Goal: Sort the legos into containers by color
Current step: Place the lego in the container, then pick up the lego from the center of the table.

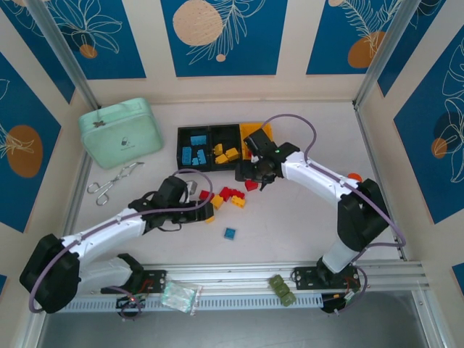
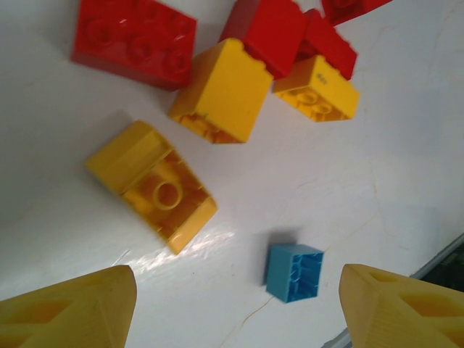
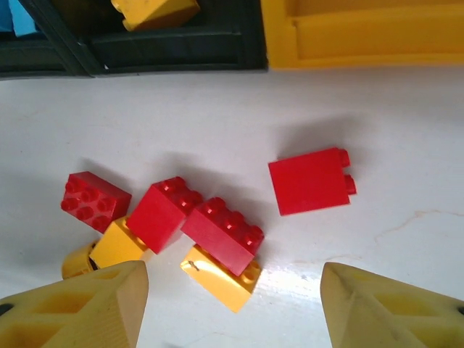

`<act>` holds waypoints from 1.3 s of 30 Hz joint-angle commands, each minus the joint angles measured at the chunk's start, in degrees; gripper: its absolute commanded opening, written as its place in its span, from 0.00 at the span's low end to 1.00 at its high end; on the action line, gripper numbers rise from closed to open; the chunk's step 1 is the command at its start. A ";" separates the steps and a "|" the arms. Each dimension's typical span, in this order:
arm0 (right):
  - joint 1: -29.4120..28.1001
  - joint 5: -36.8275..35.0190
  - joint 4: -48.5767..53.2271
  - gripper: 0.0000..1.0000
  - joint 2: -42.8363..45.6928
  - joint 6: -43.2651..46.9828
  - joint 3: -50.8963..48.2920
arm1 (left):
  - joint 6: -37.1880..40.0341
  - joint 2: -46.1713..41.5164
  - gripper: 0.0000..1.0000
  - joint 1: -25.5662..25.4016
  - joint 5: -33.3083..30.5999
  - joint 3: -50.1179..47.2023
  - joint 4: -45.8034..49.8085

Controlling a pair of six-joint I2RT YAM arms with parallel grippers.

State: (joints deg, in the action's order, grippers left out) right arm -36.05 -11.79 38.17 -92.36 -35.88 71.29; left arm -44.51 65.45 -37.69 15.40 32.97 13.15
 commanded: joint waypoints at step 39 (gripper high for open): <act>1.69 -6.90 -6.92 0.47 -15.22 11.36 0.54 | -1.49 5.43 0.73 -2.95 1.48 1.95 -5.04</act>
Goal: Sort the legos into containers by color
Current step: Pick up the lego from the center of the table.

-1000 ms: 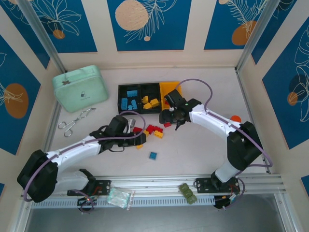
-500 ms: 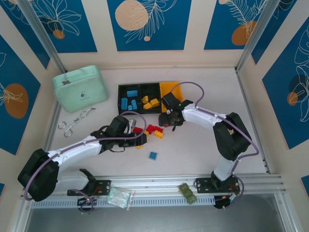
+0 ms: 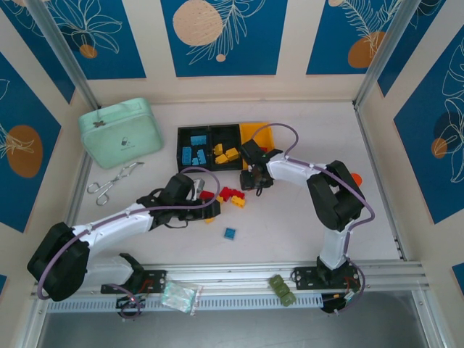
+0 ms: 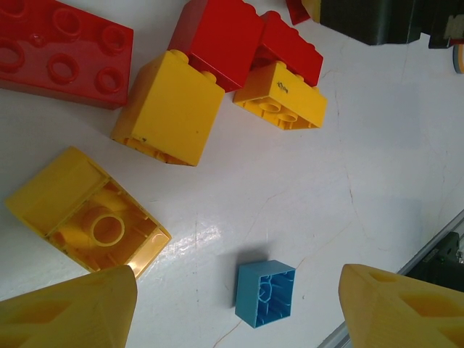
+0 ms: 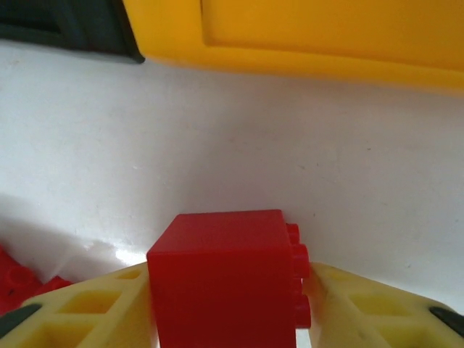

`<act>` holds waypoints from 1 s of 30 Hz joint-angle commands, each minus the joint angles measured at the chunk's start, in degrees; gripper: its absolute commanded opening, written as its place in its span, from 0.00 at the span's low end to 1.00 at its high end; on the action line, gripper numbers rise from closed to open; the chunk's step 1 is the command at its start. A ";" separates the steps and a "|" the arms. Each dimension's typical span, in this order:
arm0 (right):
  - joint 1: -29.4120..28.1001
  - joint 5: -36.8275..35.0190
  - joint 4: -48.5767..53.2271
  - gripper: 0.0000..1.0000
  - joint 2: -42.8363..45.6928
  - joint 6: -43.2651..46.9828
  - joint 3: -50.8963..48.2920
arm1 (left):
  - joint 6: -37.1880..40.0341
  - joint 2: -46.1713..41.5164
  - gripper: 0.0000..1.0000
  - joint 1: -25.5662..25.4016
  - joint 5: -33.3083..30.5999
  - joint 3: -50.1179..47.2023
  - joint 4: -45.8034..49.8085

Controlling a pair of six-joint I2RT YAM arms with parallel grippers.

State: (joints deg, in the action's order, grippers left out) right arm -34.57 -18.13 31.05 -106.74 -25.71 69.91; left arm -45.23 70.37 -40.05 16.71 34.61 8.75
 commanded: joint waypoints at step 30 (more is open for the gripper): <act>8.80 4.54 13.81 0.34 2.67 -2.28 19.76 | 1.30 3.83 0.73 -0.65 0.69 7.59 -1.29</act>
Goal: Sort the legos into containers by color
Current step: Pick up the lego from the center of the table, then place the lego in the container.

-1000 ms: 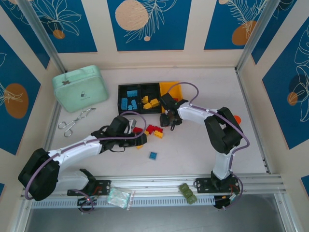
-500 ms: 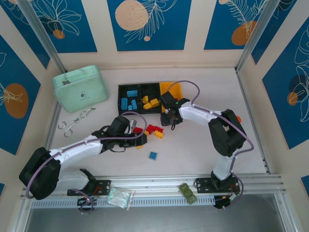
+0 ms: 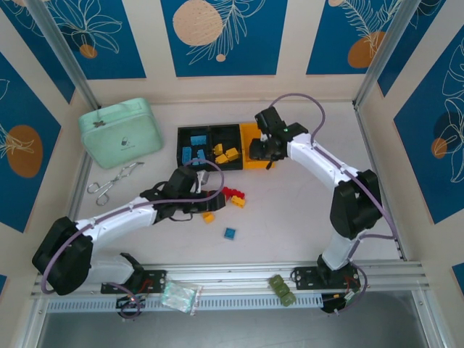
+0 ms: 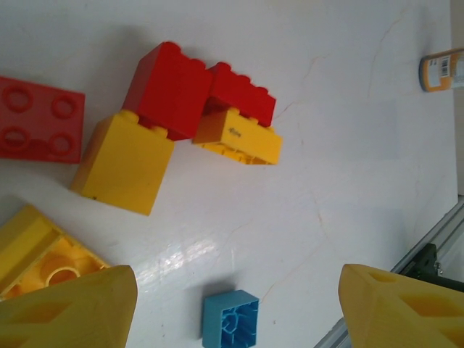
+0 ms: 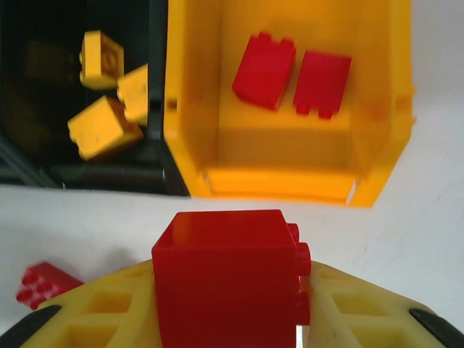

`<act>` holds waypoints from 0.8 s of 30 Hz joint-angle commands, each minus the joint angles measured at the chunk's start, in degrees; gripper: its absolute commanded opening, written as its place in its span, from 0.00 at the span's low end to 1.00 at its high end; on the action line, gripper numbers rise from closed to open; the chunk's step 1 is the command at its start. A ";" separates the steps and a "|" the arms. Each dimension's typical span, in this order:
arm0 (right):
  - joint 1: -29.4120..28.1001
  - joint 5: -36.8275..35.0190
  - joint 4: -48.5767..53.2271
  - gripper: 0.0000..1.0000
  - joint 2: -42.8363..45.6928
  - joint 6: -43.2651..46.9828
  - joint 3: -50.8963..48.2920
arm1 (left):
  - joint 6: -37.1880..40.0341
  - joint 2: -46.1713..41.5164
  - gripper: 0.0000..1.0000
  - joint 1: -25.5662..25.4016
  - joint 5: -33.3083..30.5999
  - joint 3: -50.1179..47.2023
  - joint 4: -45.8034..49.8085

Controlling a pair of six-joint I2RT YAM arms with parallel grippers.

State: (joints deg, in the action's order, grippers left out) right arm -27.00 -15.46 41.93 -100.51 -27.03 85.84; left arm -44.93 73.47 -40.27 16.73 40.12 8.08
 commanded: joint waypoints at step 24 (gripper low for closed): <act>6.44 2.33 14.93 0.36 -37.58 -4.95 44.58 | -1.02 -3.15 0.73 -0.51 -0.80 -2.51 0.17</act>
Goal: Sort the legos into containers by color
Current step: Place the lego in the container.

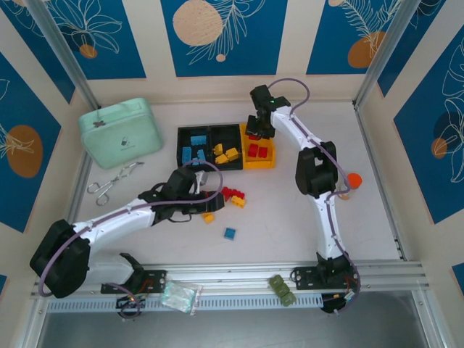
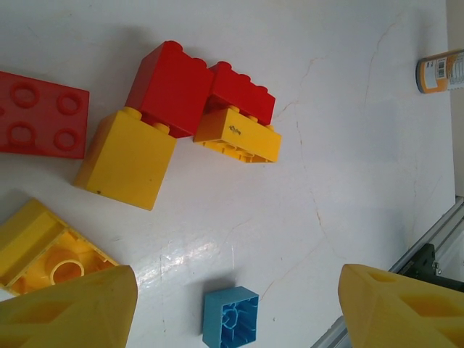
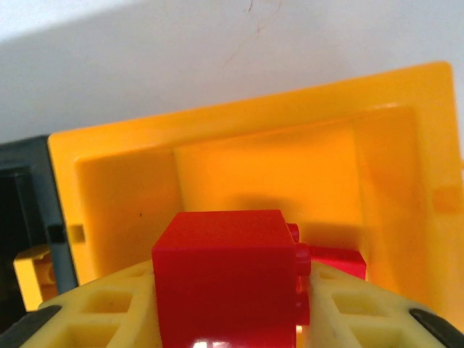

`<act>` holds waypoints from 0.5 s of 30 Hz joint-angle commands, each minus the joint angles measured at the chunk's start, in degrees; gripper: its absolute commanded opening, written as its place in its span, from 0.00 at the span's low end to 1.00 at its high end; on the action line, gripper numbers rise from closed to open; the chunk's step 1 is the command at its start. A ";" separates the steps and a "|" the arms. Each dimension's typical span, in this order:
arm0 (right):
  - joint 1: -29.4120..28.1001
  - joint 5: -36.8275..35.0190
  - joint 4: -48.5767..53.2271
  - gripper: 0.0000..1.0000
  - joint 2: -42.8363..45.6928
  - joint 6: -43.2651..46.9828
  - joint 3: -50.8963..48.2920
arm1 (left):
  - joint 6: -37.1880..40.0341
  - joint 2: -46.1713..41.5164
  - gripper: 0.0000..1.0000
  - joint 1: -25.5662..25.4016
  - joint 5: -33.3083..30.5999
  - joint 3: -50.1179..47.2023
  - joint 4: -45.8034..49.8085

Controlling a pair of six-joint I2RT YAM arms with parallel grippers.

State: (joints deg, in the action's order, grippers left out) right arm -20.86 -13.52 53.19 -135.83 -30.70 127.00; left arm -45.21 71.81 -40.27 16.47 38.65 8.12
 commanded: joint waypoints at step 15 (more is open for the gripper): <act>0.65 -1.59 6.61 0.51 -7.36 -3.27 9.55 | -1.04 -3.50 0.73 -0.47 -0.98 -2.33 0.74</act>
State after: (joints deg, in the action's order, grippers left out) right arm -20.38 -14.44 57.82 -142.69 -32.88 134.98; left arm -46.11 69.73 -40.27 16.25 37.01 8.16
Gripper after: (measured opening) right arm 0.498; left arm 0.729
